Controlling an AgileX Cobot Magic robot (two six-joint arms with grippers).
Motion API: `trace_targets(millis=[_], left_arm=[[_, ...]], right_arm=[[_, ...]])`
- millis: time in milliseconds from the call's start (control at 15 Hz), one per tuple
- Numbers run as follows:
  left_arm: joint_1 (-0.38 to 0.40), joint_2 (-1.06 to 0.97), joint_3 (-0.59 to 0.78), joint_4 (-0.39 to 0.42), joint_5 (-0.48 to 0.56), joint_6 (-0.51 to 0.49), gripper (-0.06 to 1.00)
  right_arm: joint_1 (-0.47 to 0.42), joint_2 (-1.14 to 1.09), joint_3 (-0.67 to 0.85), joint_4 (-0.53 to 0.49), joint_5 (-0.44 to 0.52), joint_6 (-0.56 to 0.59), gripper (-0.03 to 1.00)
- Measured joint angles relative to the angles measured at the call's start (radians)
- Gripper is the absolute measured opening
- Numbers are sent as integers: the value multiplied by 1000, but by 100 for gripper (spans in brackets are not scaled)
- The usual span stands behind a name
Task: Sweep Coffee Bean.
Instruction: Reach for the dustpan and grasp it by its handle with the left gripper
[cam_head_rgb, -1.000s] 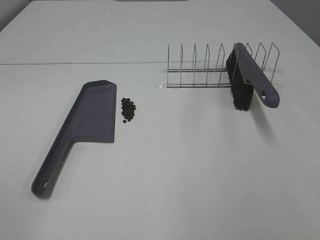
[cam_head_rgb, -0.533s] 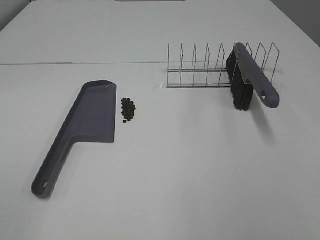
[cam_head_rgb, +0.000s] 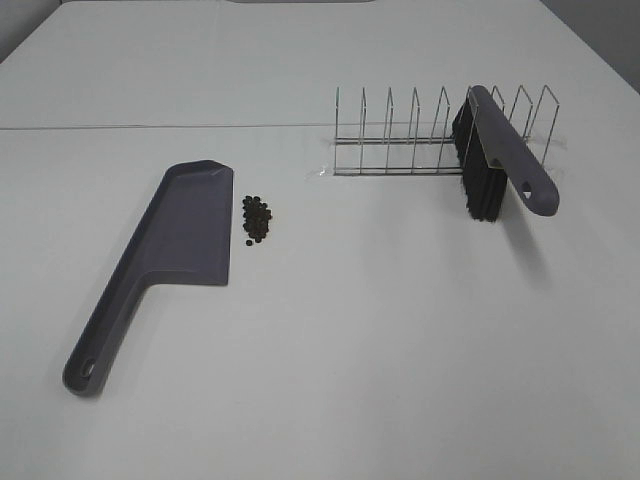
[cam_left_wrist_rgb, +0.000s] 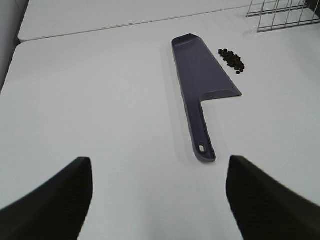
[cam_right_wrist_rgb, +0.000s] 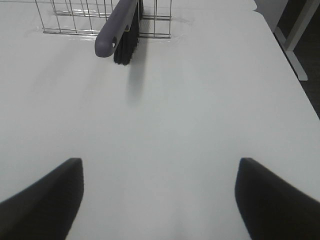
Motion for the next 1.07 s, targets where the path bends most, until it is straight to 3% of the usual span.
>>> trace_targets(millis=[800,933,1067], left_arm=[[0,4,-6,-1,-11,-8,71],[0,64,-34,-1,-58,-10,71],[0,252,-65,-1,-173,-24,71]], right_arm=[[0,0,0,0,0,0,79],[0,0,0,0,0,0,79],[0,0,0,0,0,0,79]])
